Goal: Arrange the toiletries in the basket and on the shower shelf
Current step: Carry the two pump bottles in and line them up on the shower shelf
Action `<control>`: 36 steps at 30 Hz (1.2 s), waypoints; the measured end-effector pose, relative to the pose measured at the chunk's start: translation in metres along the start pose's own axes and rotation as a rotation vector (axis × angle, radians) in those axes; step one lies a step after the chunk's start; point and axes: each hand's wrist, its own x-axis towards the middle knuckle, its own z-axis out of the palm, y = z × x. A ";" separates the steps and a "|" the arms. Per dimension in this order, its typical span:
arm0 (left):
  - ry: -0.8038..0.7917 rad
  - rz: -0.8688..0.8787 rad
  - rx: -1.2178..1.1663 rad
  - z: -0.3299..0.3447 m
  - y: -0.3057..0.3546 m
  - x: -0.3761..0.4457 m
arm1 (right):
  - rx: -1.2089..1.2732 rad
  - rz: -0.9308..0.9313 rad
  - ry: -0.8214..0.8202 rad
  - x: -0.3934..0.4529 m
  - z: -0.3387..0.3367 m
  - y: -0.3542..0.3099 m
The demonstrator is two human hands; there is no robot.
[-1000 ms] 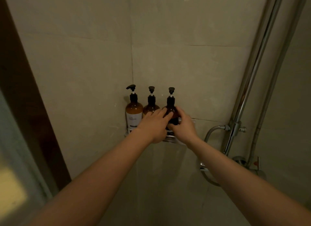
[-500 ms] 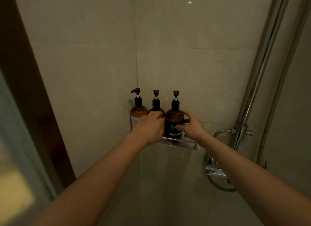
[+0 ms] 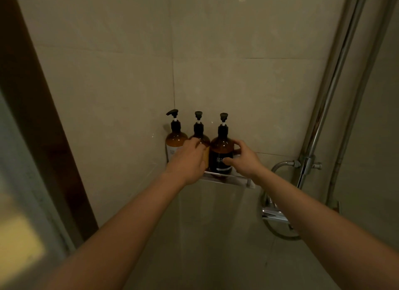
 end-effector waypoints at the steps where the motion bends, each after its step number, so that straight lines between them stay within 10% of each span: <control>1: 0.019 -0.072 -0.054 -0.001 -0.002 -0.001 | -0.007 -0.001 0.004 0.000 0.000 0.000; 12: -0.045 -0.301 -0.319 -0.001 -0.020 0.025 | 0.005 -0.016 0.004 0.004 0.000 0.001; 36: -0.031 -0.192 -0.120 0.003 -0.011 0.033 | 0.021 -0.013 0.051 0.000 0.008 0.003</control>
